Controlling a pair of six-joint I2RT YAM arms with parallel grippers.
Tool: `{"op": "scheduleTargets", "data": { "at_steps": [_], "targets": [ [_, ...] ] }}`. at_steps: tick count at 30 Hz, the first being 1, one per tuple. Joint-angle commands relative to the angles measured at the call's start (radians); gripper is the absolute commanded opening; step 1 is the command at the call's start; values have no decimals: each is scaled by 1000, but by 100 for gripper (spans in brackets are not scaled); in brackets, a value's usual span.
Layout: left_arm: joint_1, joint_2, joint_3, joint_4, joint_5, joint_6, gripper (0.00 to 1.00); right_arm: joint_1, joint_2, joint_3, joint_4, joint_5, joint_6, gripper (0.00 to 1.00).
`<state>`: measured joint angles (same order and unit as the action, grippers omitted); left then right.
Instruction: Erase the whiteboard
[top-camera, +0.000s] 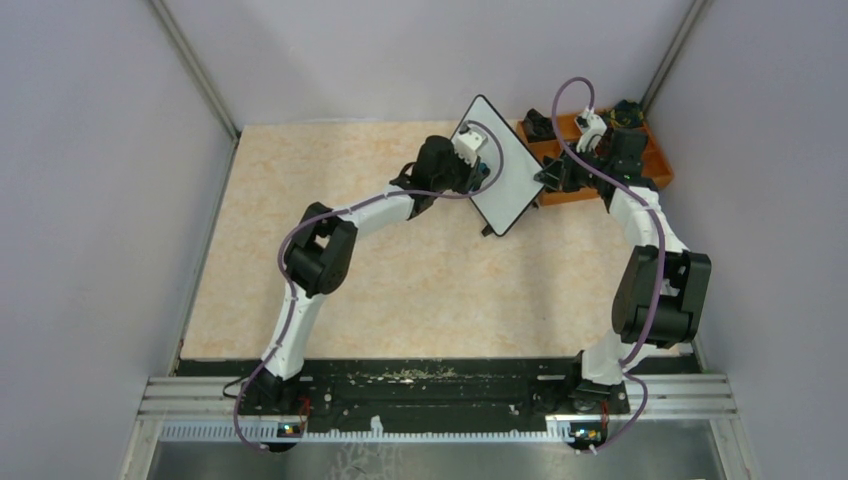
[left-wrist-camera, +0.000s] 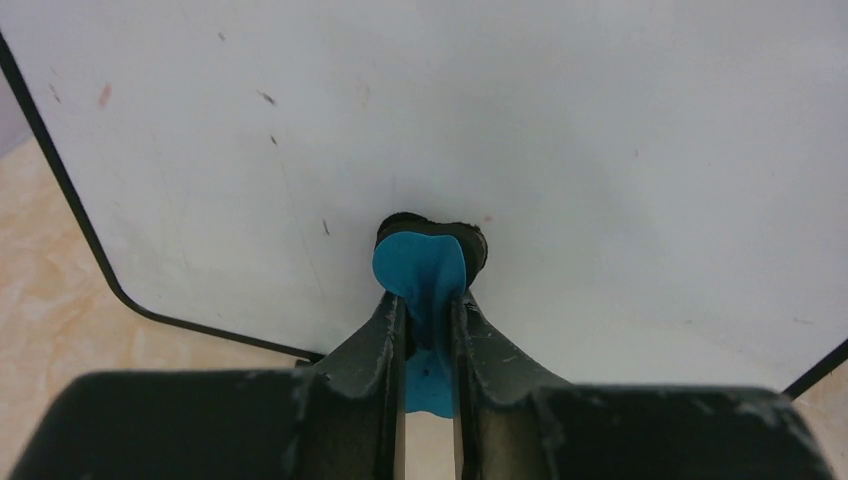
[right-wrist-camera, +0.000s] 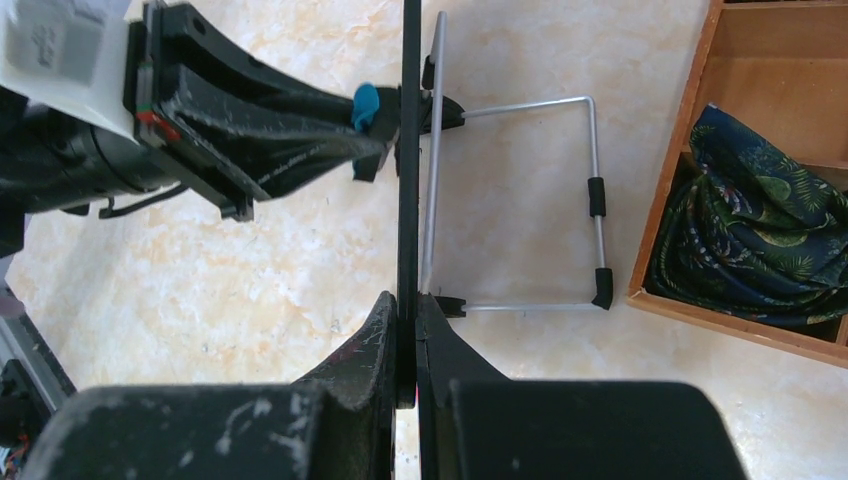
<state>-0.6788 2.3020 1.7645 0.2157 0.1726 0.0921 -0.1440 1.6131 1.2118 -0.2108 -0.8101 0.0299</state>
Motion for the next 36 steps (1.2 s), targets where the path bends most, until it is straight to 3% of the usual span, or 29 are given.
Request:
{"op": "scheduleTargets", "data": {
  "at_steps": [1, 13, 26, 36],
  "targets": [
    [11, 26, 81, 36, 12, 18, 1, 59, 27, -7, -105, -93, -48, 0],
    [25, 34, 125, 46, 106, -34, 1, 60, 31, 0, -108, -93, -50, 0],
    [13, -29, -17, 121, 199, -112, 1, 59, 32, 9, -119, -87, -51, 0],
    [69, 44, 153, 37, 139, -56, 1, 61, 32, 4, -131, -85, -52, 0]
  ]
}}
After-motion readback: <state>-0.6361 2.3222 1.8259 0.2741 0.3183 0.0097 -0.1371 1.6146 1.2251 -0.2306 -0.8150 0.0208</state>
